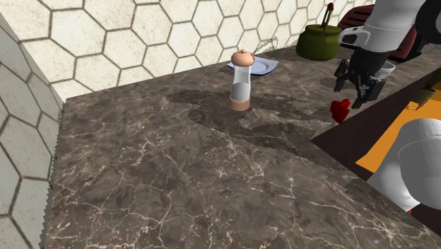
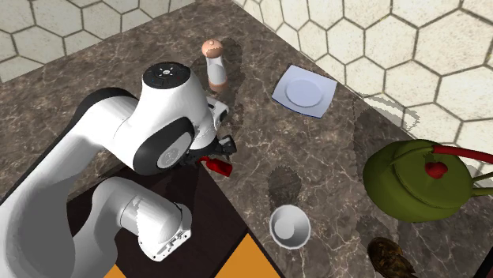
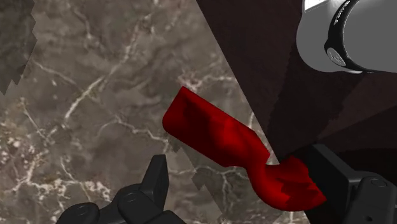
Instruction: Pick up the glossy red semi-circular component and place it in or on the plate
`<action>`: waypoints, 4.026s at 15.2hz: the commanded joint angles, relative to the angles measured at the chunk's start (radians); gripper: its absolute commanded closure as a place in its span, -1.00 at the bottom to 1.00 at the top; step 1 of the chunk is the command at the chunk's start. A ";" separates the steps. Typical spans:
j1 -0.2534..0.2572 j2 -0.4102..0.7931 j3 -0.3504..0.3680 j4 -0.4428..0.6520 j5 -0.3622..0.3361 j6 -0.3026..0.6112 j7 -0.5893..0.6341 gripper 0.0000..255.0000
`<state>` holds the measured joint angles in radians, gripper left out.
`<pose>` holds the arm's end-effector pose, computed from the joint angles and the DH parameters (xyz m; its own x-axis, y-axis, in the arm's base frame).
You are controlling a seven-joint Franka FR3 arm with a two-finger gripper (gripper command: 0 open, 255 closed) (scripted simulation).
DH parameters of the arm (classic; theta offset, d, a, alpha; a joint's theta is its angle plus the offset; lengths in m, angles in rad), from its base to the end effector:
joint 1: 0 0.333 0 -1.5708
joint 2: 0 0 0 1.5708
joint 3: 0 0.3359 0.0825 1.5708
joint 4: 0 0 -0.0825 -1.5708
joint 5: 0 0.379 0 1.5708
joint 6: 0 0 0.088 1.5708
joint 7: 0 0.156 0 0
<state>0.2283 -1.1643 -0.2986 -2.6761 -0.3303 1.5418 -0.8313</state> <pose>0.2015 -0.0730 0.4783 0.6020 0.7977 -0.0337 0.7983 -0.6005 0.0467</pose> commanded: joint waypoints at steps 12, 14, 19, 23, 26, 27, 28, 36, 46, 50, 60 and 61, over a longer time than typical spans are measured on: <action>-0.001 -0.005 -0.002 -0.011 -0.002 0.006 0.001 1.00; -0.001 -0.002 -0.002 -0.010 -0.002 0.008 0.001 1.00; 0.001 0.004 0.007 0.018 0.007 -0.014 -0.002 1.00; 0.008 0.024 0.021 0.079 0.021 -0.054 -0.006 1.00; 0.013 0.041 0.030 0.126 0.030 -0.084 -0.009 1.00; 0.015 0.047 0.033 0.142 0.033 -0.094 -0.010 1.00; 0.016 0.053 0.036 0.158 0.036 -0.104 -0.012 1.00; 0.026 0.101 0.055 0.278 0.055 -0.176 -0.020 1.00; 0.104 0.498 -0.077 0.516 0.046 0.004 -0.074 1.00; 0.137 0.662 -0.136 0.645 0.072 0.046 -0.115 1.00; 0.169 1.126 -0.290 1.073 0.258 0.058 -0.284 1.00; 0.161 1.180 -0.303 1.128 0.289 0.048 -0.306 1.00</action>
<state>0.3948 -0.0409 -0.5877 -1.6019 -0.0728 1.5947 -1.1157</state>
